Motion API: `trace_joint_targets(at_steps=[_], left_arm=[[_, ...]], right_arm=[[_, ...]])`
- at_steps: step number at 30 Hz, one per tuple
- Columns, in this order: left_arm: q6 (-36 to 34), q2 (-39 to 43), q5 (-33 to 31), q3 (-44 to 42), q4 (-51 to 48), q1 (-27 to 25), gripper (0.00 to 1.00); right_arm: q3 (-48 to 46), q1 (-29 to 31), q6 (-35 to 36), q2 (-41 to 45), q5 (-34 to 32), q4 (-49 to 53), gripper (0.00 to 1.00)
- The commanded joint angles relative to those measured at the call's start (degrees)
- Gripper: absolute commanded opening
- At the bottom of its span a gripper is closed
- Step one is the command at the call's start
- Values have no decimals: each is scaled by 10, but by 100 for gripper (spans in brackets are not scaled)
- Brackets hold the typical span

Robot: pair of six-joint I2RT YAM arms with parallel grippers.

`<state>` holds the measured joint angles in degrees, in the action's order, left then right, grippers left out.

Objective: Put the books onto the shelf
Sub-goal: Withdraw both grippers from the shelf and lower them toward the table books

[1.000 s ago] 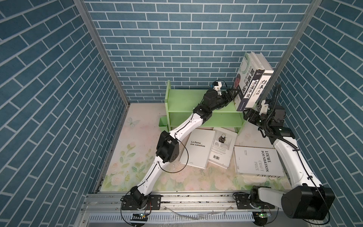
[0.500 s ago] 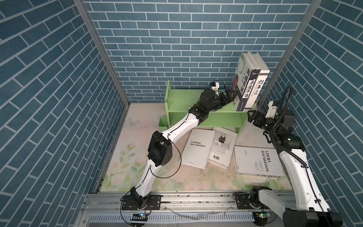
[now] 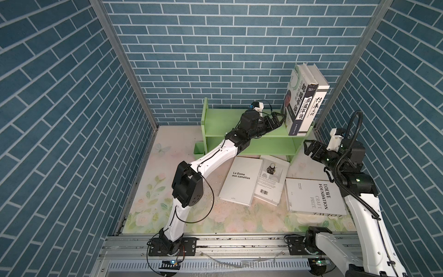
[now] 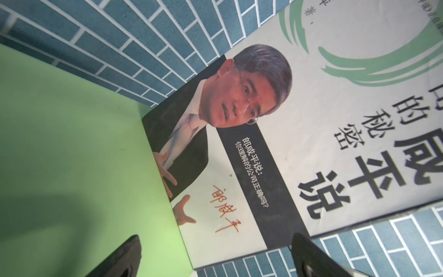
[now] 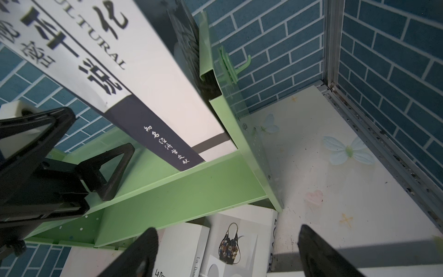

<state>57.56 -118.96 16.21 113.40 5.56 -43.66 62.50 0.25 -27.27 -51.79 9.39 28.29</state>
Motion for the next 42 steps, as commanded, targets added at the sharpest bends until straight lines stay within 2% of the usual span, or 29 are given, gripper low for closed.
trace_joint_targets(at_steps=[1, 8, 13, 19, 26, 31, 37, 42], left_arm=[[-27, 41, -23, -48, -49, -7, 100], [-62, 160, -76, -198, -119, -27, 100], [-52, 277, -151, -349, -166, -54, 100], [-26, 382, -217, -463, -238, -83, 99], [-20, 424, -265, -495, -359, -100, 100], [-57, 412, -268, -485, -387, -100, 100], [-91, 368, -203, -459, -326, -104, 100], [-84, 304, -188, -422, -275, -121, 100]], right_arm=[[-13, -3, -21, 21, 8, 27, 92], [-59, -3, -65, 64, 43, 54, 91], [-113, -2, -124, 117, 79, 58, 91], [-171, -3, -171, 179, 109, 86, 91], [-192, -2, -178, 155, 120, 203, 90], [-207, -2, -180, 151, 73, 259, 89], [-221, -3, -219, 121, 71, 190, 89], [-211, -2, -212, 63, 72, 128, 88]])
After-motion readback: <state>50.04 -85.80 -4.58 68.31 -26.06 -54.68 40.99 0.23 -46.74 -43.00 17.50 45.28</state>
